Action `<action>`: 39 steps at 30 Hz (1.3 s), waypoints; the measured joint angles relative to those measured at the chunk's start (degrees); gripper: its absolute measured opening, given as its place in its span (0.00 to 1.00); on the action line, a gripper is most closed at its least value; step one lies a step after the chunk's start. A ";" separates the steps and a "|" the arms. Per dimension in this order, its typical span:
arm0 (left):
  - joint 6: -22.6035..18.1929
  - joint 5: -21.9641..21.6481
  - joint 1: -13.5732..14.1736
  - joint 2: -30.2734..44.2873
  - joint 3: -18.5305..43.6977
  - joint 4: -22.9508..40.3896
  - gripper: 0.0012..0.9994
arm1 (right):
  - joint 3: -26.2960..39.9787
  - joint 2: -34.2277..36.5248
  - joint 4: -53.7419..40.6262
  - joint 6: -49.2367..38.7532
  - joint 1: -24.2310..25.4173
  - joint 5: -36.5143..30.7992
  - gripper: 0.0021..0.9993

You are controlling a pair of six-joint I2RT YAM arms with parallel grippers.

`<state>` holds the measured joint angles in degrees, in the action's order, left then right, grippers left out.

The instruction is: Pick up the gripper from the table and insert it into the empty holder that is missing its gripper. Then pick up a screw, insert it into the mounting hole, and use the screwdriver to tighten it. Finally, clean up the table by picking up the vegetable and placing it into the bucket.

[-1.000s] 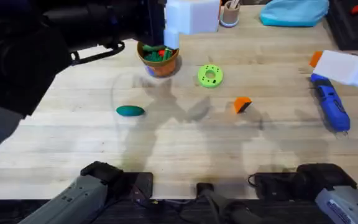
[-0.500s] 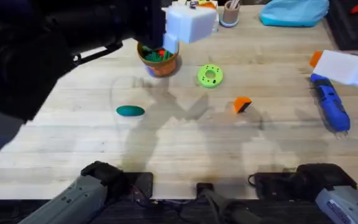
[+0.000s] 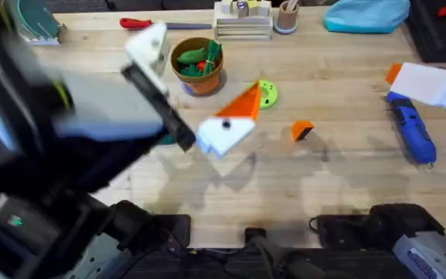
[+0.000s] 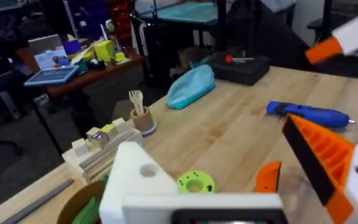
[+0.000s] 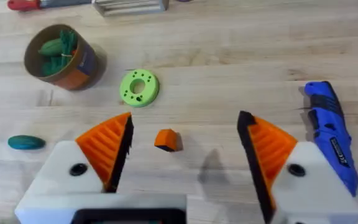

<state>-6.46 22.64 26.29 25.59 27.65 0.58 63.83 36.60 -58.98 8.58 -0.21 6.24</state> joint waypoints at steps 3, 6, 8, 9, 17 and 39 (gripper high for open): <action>0.64 -0.48 0.21 -5.35 -6.83 -3.72 0.99 | 0.00 0.00 0.00 0.00 0.00 0.00 0.99; 2.23 -1.30 0.21 -9.81 -12.72 -6.60 0.99 | 0.00 0.00 0.00 0.00 0.00 0.00 0.99; 3.21 -1.51 0.21 -12.49 -15.90 -8.32 0.99 | 0.00 0.00 0.00 0.00 0.00 0.02 0.99; 3.70 -1.51 0.21 -13.90 -17.37 -8.97 0.99 | 0.00 -0.01 0.00 0.00 0.00 0.00 0.99; 6.00 -1.53 0.29 -25.25 -26.50 -12.00 0.99 | 0.00 0.00 0.00 0.00 0.00 0.00 0.99; 9.14 -0.99 0.84 -25.27 -27.33 2.44 0.99 | 0.00 0.00 -0.02 0.00 0.00 0.02 0.99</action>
<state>2.68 21.65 27.14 0.32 0.32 3.03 63.83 36.60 -59.00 8.58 -0.21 6.26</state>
